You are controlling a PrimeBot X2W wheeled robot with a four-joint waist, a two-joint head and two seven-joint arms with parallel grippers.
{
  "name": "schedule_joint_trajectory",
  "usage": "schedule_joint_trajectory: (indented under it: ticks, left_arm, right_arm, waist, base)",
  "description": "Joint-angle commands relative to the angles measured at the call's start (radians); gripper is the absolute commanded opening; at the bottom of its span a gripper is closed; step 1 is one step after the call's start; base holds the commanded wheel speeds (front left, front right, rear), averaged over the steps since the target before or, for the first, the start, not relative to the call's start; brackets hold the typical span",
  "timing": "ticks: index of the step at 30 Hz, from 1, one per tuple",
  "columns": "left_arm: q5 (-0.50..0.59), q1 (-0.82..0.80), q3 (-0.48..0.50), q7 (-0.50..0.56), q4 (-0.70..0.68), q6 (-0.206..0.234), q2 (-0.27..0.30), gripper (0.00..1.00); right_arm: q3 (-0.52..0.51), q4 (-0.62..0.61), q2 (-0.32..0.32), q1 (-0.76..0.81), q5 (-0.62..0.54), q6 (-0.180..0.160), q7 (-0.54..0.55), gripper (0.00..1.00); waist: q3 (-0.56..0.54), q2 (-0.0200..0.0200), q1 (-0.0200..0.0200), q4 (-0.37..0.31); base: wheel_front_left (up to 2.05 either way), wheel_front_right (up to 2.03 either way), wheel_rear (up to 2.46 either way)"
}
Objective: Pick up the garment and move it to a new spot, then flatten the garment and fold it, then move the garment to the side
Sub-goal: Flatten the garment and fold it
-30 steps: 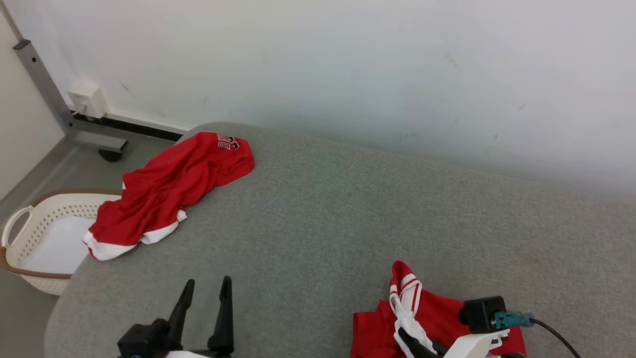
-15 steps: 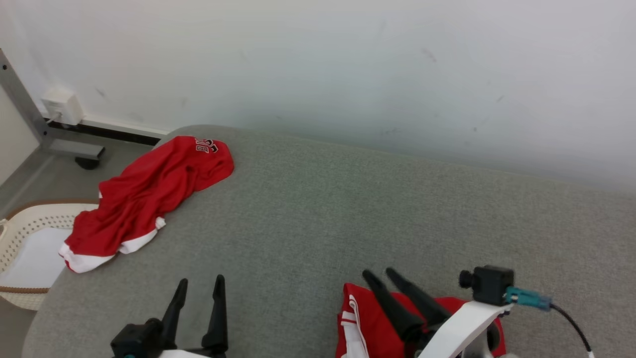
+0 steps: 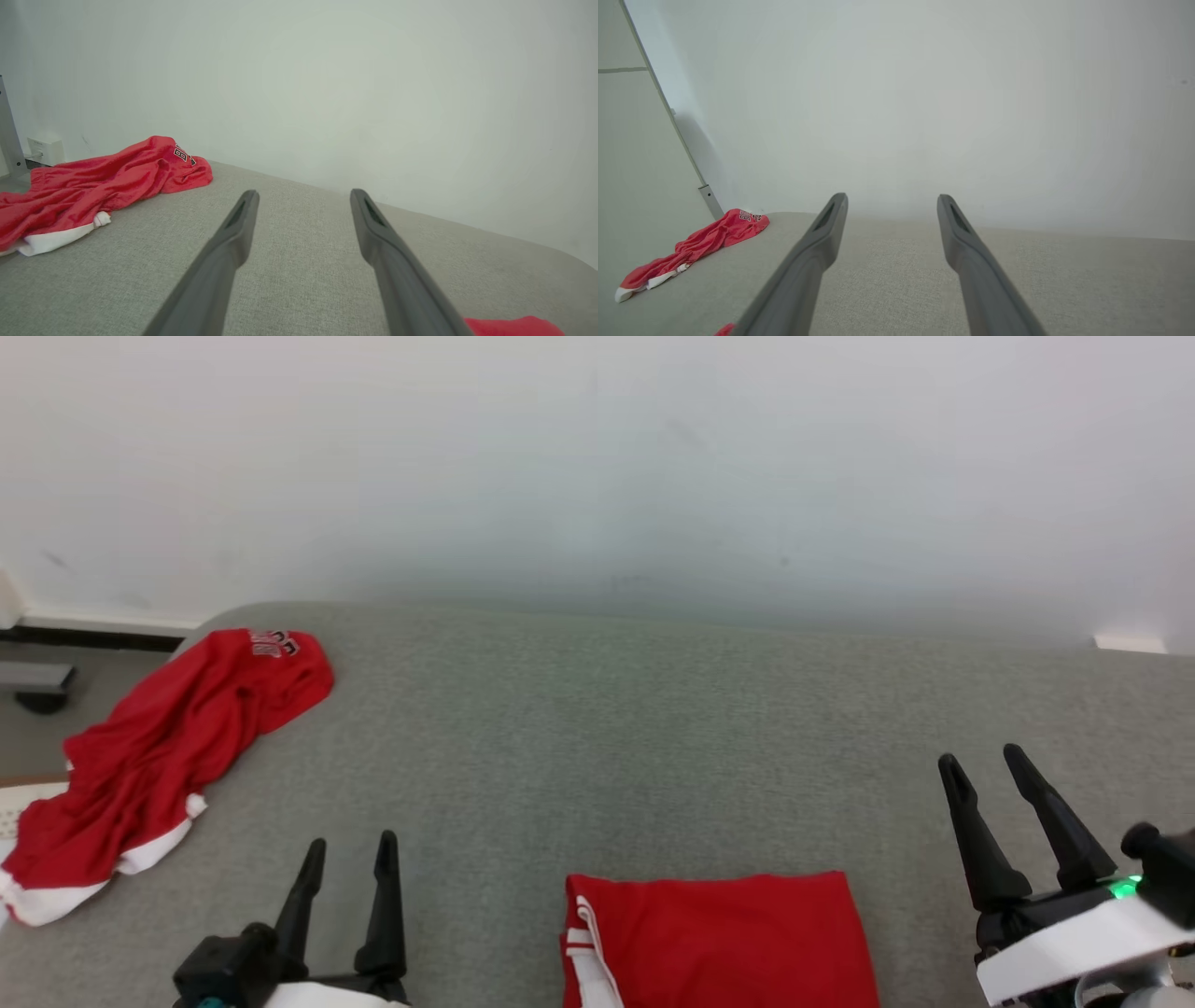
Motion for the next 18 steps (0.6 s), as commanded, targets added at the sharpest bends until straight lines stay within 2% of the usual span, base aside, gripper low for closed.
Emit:
schedule_joint_trajectory:
  ticks: [1, 7, 18]
  left_arm:
    - [0.005, 0.002, 0.009, 0.000, -0.004, -0.002, 0.004, 1.00]
    - [0.044, -0.003, 0.026, 0.000, -0.019, -0.023, 0.004, 1.00]
    - [0.061, 0.027, 0.061, 0.000, 0.002, -0.048, 0.004, 1.00]
  right_arm:
    - [-0.005, 0.000, 0.000, 0.011, -0.017, 0.000, -0.013, 1.00]
    - [-0.016, 0.046, 0.008, 0.074, -0.155, 0.000, -0.122, 1.00]
    - [-0.016, 0.186, 0.065, 0.126, -0.208, 0.000, -0.182, 1.00]
  waist:
    - [0.000, -0.0001, 0.0000, -0.025]
    - [0.000, -0.0001, 0.0000, -0.077]
    - [-0.002, -0.0001, 0.0000, -0.108]
  base:
    - [0.00, 0.00, 0.00]
    - [0.00, 0.00, 0.00]
    - [0.00, 0.00, 0.00]
